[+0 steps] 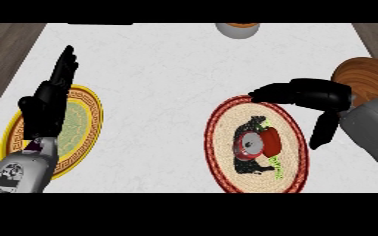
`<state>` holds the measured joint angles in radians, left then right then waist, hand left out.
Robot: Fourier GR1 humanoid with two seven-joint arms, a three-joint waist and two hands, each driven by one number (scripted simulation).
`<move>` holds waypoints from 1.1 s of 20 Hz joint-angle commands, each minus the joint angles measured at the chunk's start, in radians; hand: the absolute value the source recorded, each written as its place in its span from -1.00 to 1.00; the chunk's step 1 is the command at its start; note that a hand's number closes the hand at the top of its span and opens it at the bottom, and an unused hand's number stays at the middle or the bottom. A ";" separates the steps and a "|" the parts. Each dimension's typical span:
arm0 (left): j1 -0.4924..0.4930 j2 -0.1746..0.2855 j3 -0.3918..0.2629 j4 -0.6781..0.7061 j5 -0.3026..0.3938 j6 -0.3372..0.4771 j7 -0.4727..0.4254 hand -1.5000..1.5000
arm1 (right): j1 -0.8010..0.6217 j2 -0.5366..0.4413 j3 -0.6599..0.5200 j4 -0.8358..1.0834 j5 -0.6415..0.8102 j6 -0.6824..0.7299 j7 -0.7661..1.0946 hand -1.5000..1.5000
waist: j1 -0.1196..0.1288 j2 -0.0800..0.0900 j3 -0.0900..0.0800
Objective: Pick the bell pepper from the placemat and place it in the bowl
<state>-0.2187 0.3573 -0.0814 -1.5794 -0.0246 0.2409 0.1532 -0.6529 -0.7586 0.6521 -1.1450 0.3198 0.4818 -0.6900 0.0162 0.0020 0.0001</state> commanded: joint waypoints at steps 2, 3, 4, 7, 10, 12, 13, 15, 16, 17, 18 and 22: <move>-0.052 -0.020 -0.002 0.029 -0.036 0.008 0.035 0.00 | 0.007 0.033 0.057 -0.022 0.099 0.072 0.006 -1.00 | -0.014 -0.001 0.000; -0.041 -0.026 0.008 0.023 -0.019 0.000 0.040 0.00 | -0.013 0.019 0.059 0.002 0.135 0.068 0.005 -1.00 | -0.011 -0.001 0.000; 0.021 -0.039 0.001 0.041 -0.033 0.005 -0.051 0.00 | 0.039 0.029 0.079 -0.043 0.158 0.031 0.053 -1.00 | -0.014 -0.002 -0.001; -0.009 -0.040 0.031 0.045 -0.032 -0.008 -0.025 0.00 | 0.037 0.105 0.058 0.046 0.224 0.006 0.052 -1.00 | -0.011 0.000 0.000; -0.095 -0.036 0.053 0.068 -0.040 -0.023 0.035 0.00 | 0.023 0.133 0.028 0.002 0.235 0.074 0.094 -1.00 | -0.016 -0.001 0.000; 0.003 -0.025 0.028 -0.056 -0.039 -0.044 0.073 0.00 | 0.051 0.185 0.054 0.106 0.297 -0.004 0.058 -1.00 | -0.006 -0.002 0.000; -0.050 -0.016 0.084 0.047 -0.007 -0.077 0.008 0.00 | 0.038 0.203 0.030 0.108 0.308 0.020 0.067 -1.00 | -0.011 -0.001 0.000; 0.038 -0.046 0.026 -0.074 -0.055 -0.043 0.046 0.00 | 0.098 0.233 0.046 0.095 0.332 -0.017 0.089 -1.00 | -0.008 -0.003 0.000; 0.001 -0.076 0.023 -0.043 -0.088 -0.017 0.052 0.00 | 0.020 0.200 -0.021 0.167 0.350 0.022 0.000 -1.00 | -0.009 -0.001 0.000; -0.023 -0.070 0.051 0.041 -0.055 -0.054 -0.010 0.00 | 0.037 0.227 -0.009 0.183 0.356 0.016 -0.007 -1.00 | -0.011 0.000 0.000; 0.000 -0.044 0.089 0.028 -0.037 -0.073 -0.013 0.00 | 0.044 0.220 -0.018 0.182 0.373 0.006 -0.023 -1.00 | -0.010 -0.001 0.000; -0.016 -0.071 0.064 -0.013 -0.086 -0.055 0.049 0.00 | 0.047 0.291 -0.025 0.169 0.417 0.023 0.026 -1.00 | -0.014 -0.002 0.000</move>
<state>-0.2252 0.3012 -0.0207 -1.5890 -0.0830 0.1836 0.1768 -0.6192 -0.5007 0.6513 -0.9468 0.6976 0.4475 -0.6580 0.0074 0.0013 0.0003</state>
